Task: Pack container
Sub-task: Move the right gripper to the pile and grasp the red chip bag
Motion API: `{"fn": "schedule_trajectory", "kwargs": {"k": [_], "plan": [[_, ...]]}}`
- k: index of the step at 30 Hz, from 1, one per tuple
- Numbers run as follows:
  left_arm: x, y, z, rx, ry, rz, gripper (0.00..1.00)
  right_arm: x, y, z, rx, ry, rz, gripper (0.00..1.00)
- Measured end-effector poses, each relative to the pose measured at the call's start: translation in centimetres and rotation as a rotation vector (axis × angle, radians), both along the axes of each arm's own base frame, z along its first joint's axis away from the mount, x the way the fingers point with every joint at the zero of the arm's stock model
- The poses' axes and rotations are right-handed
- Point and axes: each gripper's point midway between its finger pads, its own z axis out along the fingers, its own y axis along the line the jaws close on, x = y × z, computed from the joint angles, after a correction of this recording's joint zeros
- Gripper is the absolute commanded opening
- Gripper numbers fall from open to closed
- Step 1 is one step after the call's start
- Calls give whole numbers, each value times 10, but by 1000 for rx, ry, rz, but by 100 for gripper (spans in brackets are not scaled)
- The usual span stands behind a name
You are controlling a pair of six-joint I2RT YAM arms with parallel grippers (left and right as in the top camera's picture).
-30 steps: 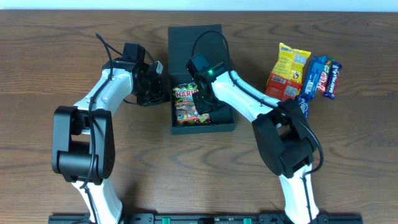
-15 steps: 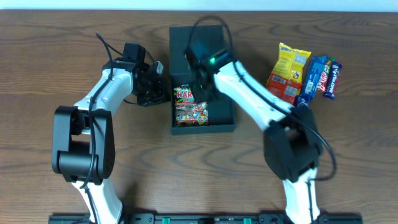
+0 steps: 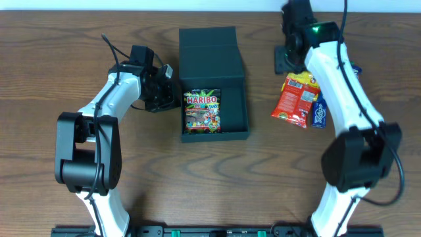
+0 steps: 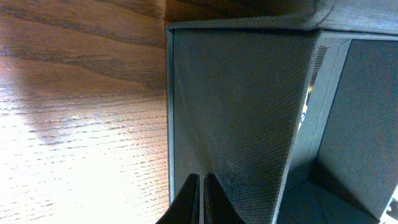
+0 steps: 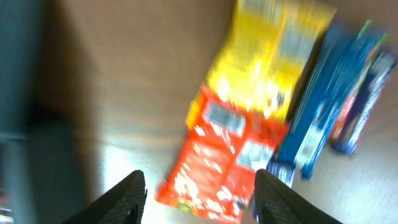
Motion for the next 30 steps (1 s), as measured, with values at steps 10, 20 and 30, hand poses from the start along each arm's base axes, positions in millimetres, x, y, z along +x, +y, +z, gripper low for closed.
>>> {"fn": "schedule_trajectory", "kwargs": {"k": [10,20,30], "plan": [[1,0,0,0,-3,0,6,-35,-58,-69,147,261,-150,56],[5,-1,1,-3,-22,0,6,-51,-52,-112,334,287,-180,55],[5,-1,1,-3,-22,0,6,-39,-37,-110,414,228,-162,2]]}}
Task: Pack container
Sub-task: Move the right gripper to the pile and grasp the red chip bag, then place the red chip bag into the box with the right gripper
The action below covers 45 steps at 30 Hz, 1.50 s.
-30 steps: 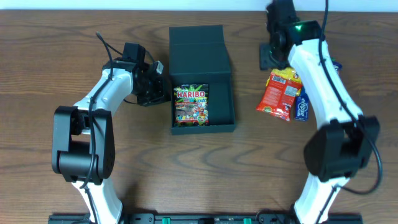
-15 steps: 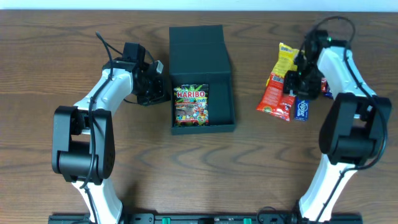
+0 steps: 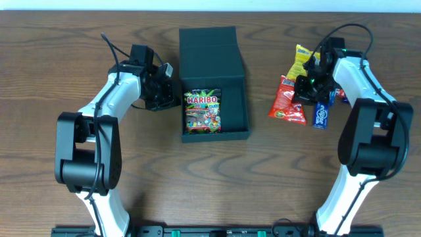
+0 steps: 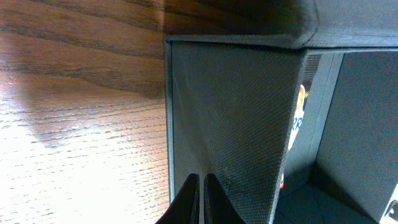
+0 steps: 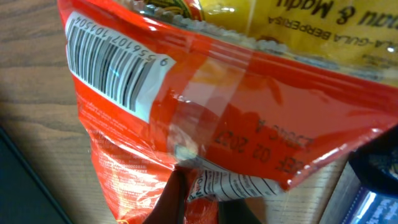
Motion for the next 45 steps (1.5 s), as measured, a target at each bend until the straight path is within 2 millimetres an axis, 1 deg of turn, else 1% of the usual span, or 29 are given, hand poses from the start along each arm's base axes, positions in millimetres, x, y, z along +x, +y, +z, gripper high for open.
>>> {"fn": "schedule_trajectory", "kwargs": {"k": [6,8,11,13,14,15,16,17,18,19,20,22,23,24,28,31,34,36,38,40,45], "plan": [[0,0,0,0,0,0,6,-2,2,6,6,3,2,1],[0,0,0,0,0,0,6,2,3,17,-2,-25,7,1],[1,3,0,0,0,8,6,16,9,54,-19,-128,27,1],[3,8,0,-1,-1,20,6,26,17,89,-29,-223,48,1],[5,11,1,-1,-3,30,6,30,25,111,-29,-283,64,1],[7,15,2,-1,-5,38,6,32,32,129,-25,-330,80,1],[9,18,3,-1,-9,47,6,34,43,148,-14,-384,102,1],[13,23,5,-2,-15,59,6,33,57,168,8,-439,131,1],[16,26,7,-2,-21,69,6,32,68,181,30,-472,154,1],[20,31,10,-3,-30,79,6,30,85,195,69,-509,188,1],[24,34,13,-4,-41,89,6,27,100,204,107,-531,215,1],[31,41,19,-4,-58,105,6,20,127,211,183,-539,262,1],[33,44,21,-4,-62,111,6,17,138,209,216,-528,282,1],[34,46,22,-4,-63,117,6,15,145,206,236,-516,294,1],[35,54,23,-1,-60,131,6,5,183,178,297,-427,355,1],[35,55,22,1,-59,134,6,0,219,150,327,-370,411,1],[34,56,22,4,-62,123,6,-11,246,121,354,-285,441,1],[33,56,22,5,-58,120,6,-17,256,104,365,-231,441,1],[32,56,21,6,-53,118,6,-20,260,88,368,-185,428,1],[31,56,21,6,-52,118,6,-19,260,79,368,-166,414,1],[32,57,21,6,-52,119,6,-17,267,73,380,-153,387,1]]}}
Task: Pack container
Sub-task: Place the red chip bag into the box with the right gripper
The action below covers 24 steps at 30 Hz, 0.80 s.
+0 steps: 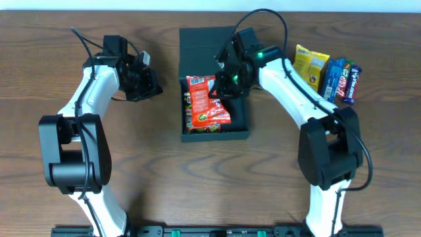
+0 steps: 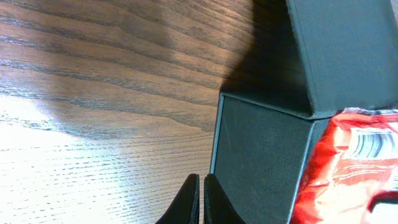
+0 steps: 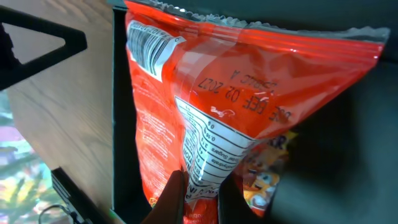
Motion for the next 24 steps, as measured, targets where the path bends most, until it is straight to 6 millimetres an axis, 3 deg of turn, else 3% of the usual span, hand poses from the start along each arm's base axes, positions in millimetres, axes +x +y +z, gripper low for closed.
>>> {"fn": "schedule_trajectory", "kwargs": {"k": [11,12,14,17,20,24], "plan": [[0,0,0,1,-2,-2,6,-20,18,-17,-48,70,6,1],[0,0,0,1,-2,-2,5,-21,19,-18,-54,67,6,5],[0,0,0,1,-2,-2,6,-21,20,-18,-62,63,3,35],[0,0,0,1,-2,-2,6,-18,18,-20,-82,53,-9,99],[0,0,0,1,-2,-2,6,-16,15,-22,-96,45,-14,99],[0,0,0,1,-2,-2,6,-18,7,-22,-121,69,-26,85]]}}
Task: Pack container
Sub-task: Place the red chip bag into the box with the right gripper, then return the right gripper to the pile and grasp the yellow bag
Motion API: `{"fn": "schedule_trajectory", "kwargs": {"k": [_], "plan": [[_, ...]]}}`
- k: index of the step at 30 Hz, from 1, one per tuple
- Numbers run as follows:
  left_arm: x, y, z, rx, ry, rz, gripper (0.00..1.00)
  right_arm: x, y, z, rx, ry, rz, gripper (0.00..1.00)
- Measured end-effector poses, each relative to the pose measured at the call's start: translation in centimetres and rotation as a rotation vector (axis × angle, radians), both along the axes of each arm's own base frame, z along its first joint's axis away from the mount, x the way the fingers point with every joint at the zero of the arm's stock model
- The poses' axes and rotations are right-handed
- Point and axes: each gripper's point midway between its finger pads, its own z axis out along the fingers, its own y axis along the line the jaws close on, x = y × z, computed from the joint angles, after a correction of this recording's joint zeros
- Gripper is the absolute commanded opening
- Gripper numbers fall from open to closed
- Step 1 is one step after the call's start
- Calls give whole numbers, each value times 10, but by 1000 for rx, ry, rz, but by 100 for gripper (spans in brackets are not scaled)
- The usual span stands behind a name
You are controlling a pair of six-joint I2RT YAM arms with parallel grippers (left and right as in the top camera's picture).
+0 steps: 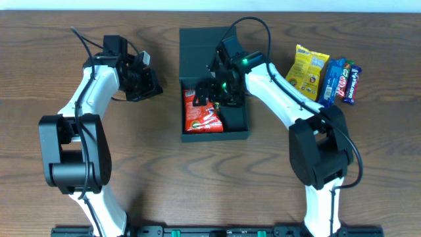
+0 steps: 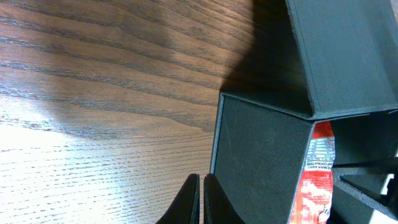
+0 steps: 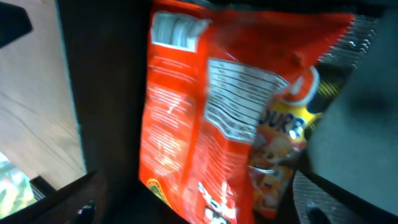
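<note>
The dark green box [image 1: 240,128] stands open at the table's middle, its lid [image 1: 207,46] folded back. A red snack bag [image 1: 200,113] lies in the box's left half, on top of a Haribo bag [image 3: 283,134] that peeks out beside it. My right gripper [image 1: 216,92] hangs over the box just above the red bag [image 3: 205,143], open, with one finger on each side of the bag. My left gripper [image 1: 146,85] is shut on nothing, to the left of the box and apart from its wall [image 2: 255,168].
A yellow snack bag [image 1: 309,66], a blue bar [image 1: 332,79] and a darker bar [image 1: 350,82] lie together on the wooden table [image 1: 99,171] at the right, behind the right arm.
My right gripper has opened and let go of the red bag, which now lies flatter in the left half of the box. The left arm has not moved.
The box held only the Haribo bag, my left gripper rested shut against its left wall and my right gripper was open over the snacks. Then the right gripper was shut on the red bag, then held it over the box with the left gripper withdrawn. Now the bag lies released.
</note>
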Motion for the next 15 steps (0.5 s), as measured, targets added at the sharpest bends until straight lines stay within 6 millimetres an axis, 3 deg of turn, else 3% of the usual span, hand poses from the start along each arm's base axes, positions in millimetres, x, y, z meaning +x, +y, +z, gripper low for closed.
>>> {"fn": "schedule_trajectory", "kwargs": {"k": [3,4,5,6,7,10,11,12,13,15], "plan": [[0,0,0,0,0,0,6,7,-12,15,-24,-1,-4,84],[0,0,0,0,0,0,6,11,-16,24,-35,-15,-1,78],[0,0,0,0,0,0,6,19,-18,36,-34,-49,5,53],[0,0,0,0,0,0,6,24,-20,44,-32,-79,20,22],[0,0,0,0,0,0,6,31,-21,56,-28,-113,29,1],[0,0,0,0,0,0,6,41,-31,76,-54,-181,41,1],[0,0,0,0,0,0,6,45,-39,81,-82,-201,30,15],[0,0,0,0,0,0,6,49,-50,84,-117,-214,7,41],[0,0,0,0,0,0,6,53,-61,85,-148,-222,-20,56],[0,0,0,0,0,0,6,64,-88,83,-210,-235,-73,66]]}}
